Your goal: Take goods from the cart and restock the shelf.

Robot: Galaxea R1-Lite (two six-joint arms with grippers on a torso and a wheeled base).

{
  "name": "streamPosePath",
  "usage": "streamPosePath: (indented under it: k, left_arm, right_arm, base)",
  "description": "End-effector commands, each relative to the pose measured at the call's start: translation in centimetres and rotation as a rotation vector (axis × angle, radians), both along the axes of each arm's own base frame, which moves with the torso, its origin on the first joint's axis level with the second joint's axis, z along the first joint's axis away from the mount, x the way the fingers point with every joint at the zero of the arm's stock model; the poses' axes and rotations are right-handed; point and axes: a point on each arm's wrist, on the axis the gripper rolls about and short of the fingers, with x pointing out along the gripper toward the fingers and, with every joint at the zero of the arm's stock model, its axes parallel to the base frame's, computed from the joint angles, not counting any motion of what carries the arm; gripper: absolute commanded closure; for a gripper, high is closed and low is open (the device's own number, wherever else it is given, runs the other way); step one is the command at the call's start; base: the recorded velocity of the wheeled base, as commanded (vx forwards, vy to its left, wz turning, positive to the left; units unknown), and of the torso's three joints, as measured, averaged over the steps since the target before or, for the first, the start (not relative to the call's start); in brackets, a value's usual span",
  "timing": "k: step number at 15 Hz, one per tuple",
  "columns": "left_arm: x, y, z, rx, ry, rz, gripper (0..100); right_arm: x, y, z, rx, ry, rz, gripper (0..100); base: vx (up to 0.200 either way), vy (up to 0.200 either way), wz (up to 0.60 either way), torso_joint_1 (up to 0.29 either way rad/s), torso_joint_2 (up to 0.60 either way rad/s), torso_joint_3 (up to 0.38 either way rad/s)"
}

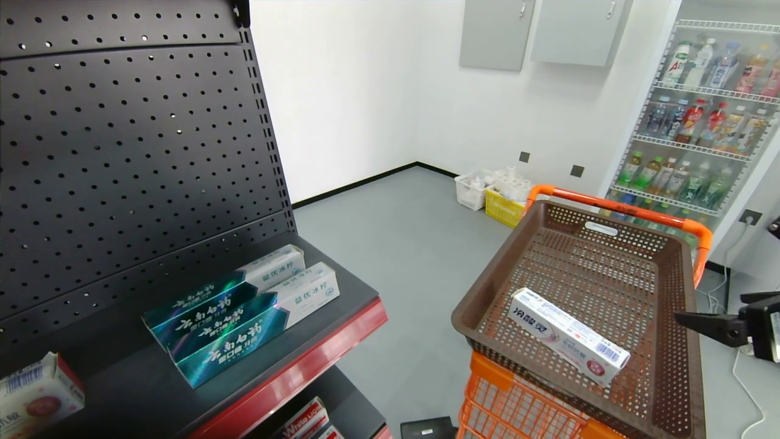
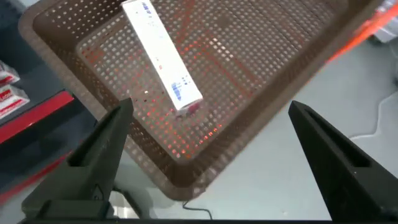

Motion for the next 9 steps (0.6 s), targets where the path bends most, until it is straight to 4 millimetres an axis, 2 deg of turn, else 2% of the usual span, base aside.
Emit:
streamPosePath:
  k: [1,3,9]
  left_arm:
    - [0.0,0.0,0.0,0.000,0.001,0.000,0]
    - [0.0,0.0,0.0,-0.002,0.000,0.000,0]
    - [0.0,0.0,0.0,0.000,0.001,0.000,0]
  right_arm:
    - [3.6,0.1,-2.1,-0.018,0.079,0.073,0]
    - [5.7,0.4,-3.3,-0.038,0.114,0.179,0]
    - [11.9,1.8,-4.8,-0.037,0.186,0.348,0]
  base:
    - [0.000,0.000,0.00,0.000,0.00,0.000]
    - [0.000,0.000,0.00,0.000,0.00,0.000]
    - [0.000,0.000,0.00,0.000,0.00,0.000]
